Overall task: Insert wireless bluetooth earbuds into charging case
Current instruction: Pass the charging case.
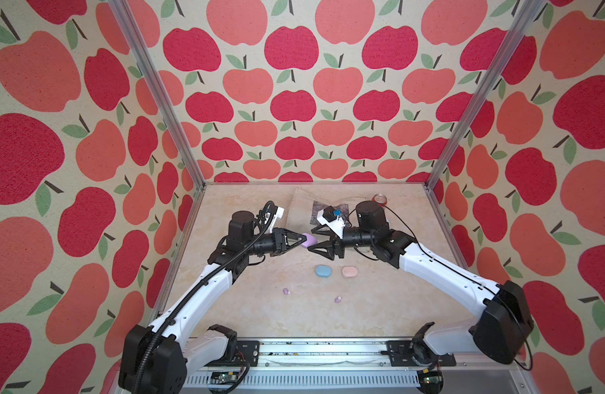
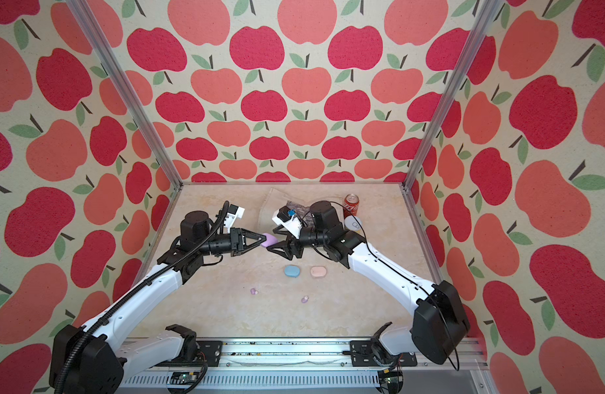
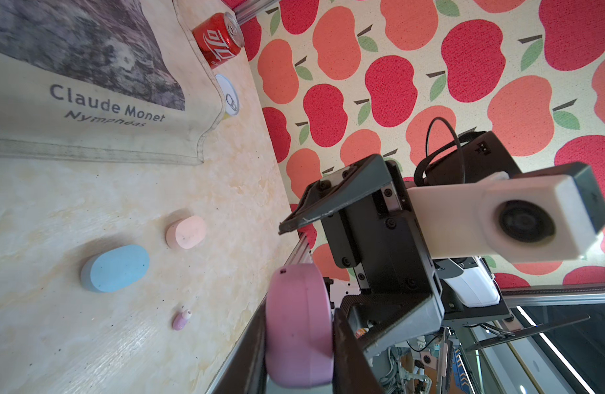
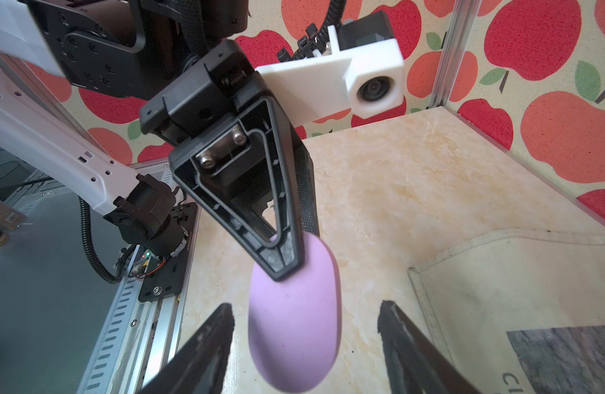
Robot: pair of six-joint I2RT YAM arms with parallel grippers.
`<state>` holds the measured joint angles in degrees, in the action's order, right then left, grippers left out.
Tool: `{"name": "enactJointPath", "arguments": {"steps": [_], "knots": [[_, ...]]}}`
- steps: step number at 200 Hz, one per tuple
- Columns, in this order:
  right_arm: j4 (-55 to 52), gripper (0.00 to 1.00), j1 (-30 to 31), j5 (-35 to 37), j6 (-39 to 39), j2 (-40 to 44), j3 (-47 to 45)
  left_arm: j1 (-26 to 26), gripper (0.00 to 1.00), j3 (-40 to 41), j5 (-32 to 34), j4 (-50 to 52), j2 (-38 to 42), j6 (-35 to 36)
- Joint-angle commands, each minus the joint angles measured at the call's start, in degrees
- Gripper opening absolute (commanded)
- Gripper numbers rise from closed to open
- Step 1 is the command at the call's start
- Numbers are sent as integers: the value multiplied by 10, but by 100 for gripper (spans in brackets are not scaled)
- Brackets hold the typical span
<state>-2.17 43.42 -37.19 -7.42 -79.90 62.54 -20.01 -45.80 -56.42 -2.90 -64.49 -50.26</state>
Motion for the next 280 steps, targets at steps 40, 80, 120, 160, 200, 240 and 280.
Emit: {"name": "enactJointPath", "arguments": {"steps": [40,80,120,160,200,240,280], "knots": [[-26,64,0,-14,-22,-15,25,3,0,-14,-14,13,7,1],[-35,69,9,-1,-40,-18,26,3,0,-17,-15,13,6,-2],[-48,69,17,5,-52,-27,37,3,0,-18,-14,12,3,-2],[-44,60,18,6,-52,-32,43,2,0,-17,-15,13,5,-1],[-47,48,18,1,-51,-30,46,2,0,-16,-12,13,5,0],[-51,34,19,-2,-49,-25,46,2,2,-15,-9,6,2,-4],[-92,25,14,-6,-53,-8,56,3,50,-4,9,-23,18,22]]}}
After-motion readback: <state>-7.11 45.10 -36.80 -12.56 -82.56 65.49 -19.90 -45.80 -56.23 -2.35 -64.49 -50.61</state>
